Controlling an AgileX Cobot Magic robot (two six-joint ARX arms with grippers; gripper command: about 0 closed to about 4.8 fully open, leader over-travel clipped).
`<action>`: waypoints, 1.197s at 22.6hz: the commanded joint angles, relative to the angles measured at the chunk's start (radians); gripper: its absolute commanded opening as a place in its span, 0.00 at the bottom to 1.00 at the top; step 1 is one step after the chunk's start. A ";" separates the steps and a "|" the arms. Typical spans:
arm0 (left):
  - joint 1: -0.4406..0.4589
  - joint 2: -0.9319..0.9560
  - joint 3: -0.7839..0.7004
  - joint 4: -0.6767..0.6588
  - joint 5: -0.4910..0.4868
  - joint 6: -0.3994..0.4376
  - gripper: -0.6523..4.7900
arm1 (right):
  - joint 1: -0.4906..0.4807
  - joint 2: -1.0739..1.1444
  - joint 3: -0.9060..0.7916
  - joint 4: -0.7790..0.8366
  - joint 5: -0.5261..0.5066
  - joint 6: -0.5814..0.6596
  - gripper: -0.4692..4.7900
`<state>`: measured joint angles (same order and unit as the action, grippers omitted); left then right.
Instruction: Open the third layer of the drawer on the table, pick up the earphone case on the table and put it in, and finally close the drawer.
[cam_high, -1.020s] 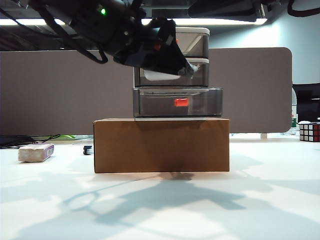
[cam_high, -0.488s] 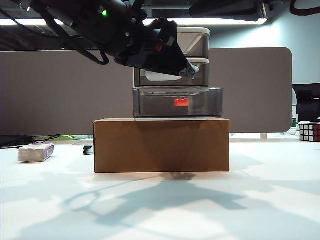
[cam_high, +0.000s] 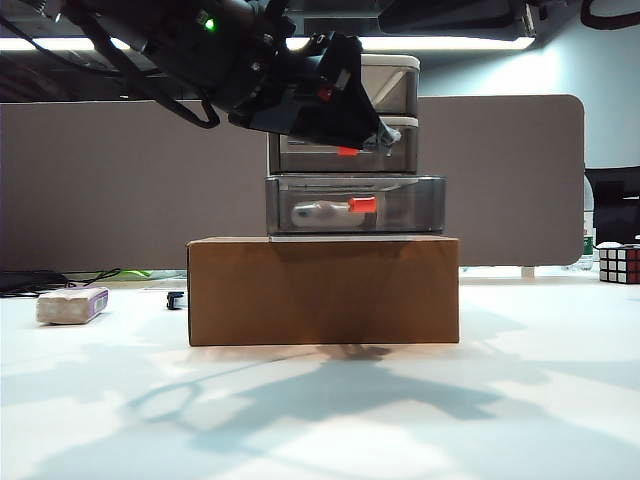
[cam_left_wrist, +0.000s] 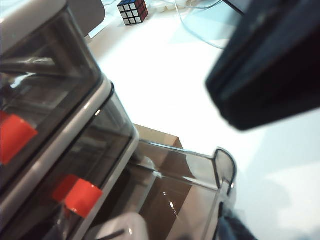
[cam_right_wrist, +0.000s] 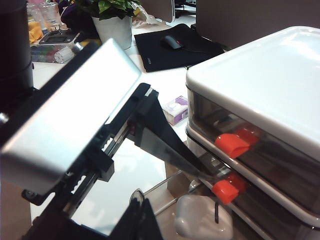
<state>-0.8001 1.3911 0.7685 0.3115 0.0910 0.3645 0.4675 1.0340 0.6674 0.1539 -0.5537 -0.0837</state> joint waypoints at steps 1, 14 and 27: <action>-0.004 -0.014 0.004 0.008 -0.004 -0.015 0.79 | 0.000 -0.003 0.004 0.006 -0.003 -0.003 0.08; -0.046 -0.148 0.002 -0.349 0.158 -0.090 0.11 | 0.000 -0.003 0.004 0.006 0.000 -0.022 0.08; 0.026 -0.029 0.002 -0.206 0.031 -0.085 0.11 | 0.000 -0.003 0.004 -0.002 0.040 -0.030 0.08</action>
<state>-0.7742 1.3571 0.7681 0.0502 0.1635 0.2760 0.4675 1.0340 0.6674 0.1421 -0.5159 -0.1062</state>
